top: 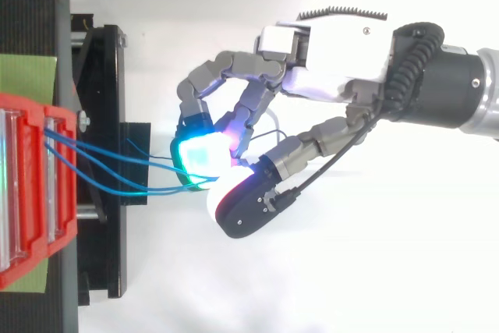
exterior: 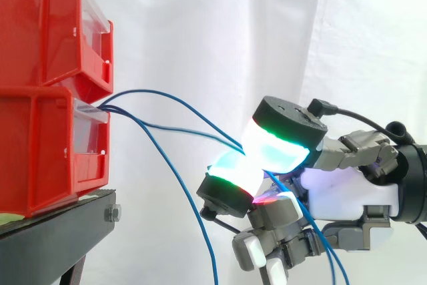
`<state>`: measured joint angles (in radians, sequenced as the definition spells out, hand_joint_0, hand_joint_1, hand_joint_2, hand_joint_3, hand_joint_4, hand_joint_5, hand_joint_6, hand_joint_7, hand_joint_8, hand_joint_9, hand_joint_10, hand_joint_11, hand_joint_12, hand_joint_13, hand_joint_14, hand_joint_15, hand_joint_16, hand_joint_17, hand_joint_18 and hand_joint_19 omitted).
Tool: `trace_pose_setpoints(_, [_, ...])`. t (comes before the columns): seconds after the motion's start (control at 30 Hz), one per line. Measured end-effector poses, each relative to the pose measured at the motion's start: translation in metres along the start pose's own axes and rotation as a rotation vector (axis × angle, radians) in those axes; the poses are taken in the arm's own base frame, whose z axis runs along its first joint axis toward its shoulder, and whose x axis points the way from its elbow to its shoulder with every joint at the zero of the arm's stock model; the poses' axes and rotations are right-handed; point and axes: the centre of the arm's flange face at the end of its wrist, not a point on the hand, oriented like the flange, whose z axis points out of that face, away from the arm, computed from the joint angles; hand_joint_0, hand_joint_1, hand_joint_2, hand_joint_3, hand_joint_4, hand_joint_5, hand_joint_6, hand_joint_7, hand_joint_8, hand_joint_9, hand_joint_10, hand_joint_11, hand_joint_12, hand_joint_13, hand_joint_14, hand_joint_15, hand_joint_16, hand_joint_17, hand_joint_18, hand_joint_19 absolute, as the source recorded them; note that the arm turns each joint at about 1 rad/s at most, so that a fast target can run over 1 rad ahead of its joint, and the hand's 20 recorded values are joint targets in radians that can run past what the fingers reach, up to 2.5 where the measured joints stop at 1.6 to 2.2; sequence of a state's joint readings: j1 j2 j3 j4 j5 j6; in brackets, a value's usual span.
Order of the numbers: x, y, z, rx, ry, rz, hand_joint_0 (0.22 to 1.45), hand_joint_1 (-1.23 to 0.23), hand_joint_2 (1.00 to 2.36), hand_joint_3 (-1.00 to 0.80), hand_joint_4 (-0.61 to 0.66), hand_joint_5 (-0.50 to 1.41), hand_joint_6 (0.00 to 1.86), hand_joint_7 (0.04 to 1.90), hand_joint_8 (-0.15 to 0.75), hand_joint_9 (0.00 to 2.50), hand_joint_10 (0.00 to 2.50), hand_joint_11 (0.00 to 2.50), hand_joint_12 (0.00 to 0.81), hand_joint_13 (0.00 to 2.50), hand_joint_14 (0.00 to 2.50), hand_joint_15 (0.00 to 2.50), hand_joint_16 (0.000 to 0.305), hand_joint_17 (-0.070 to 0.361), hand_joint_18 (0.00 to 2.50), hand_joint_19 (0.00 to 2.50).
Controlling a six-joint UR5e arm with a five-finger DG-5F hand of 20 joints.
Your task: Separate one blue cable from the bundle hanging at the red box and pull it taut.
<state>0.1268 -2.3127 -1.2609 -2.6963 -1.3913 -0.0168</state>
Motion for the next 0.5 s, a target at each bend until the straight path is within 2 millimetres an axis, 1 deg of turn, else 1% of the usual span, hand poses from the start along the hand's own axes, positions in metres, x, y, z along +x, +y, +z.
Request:
trace_pose_setpoints(0.03, [0.0000, 0.0000, 0.0000, 0.000, 0.000, 0.001, 0.79, -0.94, 1.00, -0.48, 0.12, -0.20, 0.88, 1.24, 0.356, 1.13, 0.02, 1.15, 0.401, 1.03, 0.03, 0.81, 0.053, 0.119, 0.91, 0.61])
trace_pose_setpoints(0.17, [-0.0003, 0.0000, 0.0000, 0.000, 0.000, 0.002, 0.78, -0.97, 1.00, -0.50, 0.13, -0.18, 0.88, 1.30, 0.366, 1.15, 0.02, 1.16, 0.397, 1.03, 0.03, 0.81, 0.052, 0.117, 0.93, 0.60])
trace_pose_setpoints(0.23, [-0.0004, 0.0001, -0.0001, 0.000, 0.000, 0.003, 0.74, -0.97, 1.00, -0.50, 0.15, -0.17, 0.88, 1.32, 0.372, 1.16, 0.03, 1.16, 0.396, 1.04, 0.03, 0.82, 0.052, 0.116, 0.93, 0.61])
trace_pose_setpoints(0.4, [-0.0029, 0.0039, -0.0006, -0.003, -0.001, 0.005, 0.67, -0.97, 1.00, -0.50, 0.16, -0.15, 0.87, 1.29, 0.370, 1.17, 0.03, 1.16, 0.400, 1.04, 0.03, 0.82, 0.051, 0.116, 0.92, 0.62])
trace_pose_setpoints(0.43, [-0.0032, 0.0048, -0.0007, -0.004, -0.001, 0.005, 0.64, -0.95, 1.00, -0.50, 0.16, -0.15, 0.87, 1.29, 0.372, 1.17, 0.03, 1.16, 0.398, 1.03, 0.03, 0.82, 0.051, 0.116, 0.92, 0.62])
trace_pose_setpoints(0.5, [-0.0045, 0.0081, -0.0014, -0.004, -0.003, 0.005, 0.63, -0.93, 1.00, -0.50, 0.16, -0.15, 0.87, 1.28, 0.374, 1.17, 0.03, 1.15, 0.402, 1.03, 0.03, 0.83, 0.051, 0.116, 0.92, 0.63])
